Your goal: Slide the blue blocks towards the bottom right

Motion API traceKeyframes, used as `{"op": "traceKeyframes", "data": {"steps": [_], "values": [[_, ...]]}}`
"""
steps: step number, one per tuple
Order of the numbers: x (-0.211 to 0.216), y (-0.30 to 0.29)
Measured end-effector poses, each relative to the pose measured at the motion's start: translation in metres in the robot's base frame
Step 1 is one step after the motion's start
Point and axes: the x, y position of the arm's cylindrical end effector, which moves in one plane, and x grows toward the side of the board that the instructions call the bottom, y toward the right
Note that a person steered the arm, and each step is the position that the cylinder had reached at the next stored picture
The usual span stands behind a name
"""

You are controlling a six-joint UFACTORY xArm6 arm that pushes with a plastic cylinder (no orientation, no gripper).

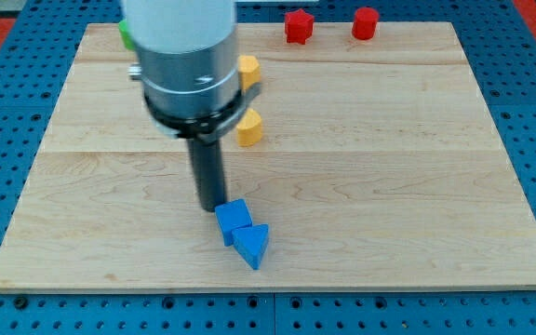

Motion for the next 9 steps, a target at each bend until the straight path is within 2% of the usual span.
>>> {"op": "traceKeyframes", "data": {"steps": [1, 2, 4, 7, 9], "values": [[0.037, -0.015], [0.06, 0.017], [0.047, 0.109], [0.021, 0.106], [0.03, 0.198]]}}
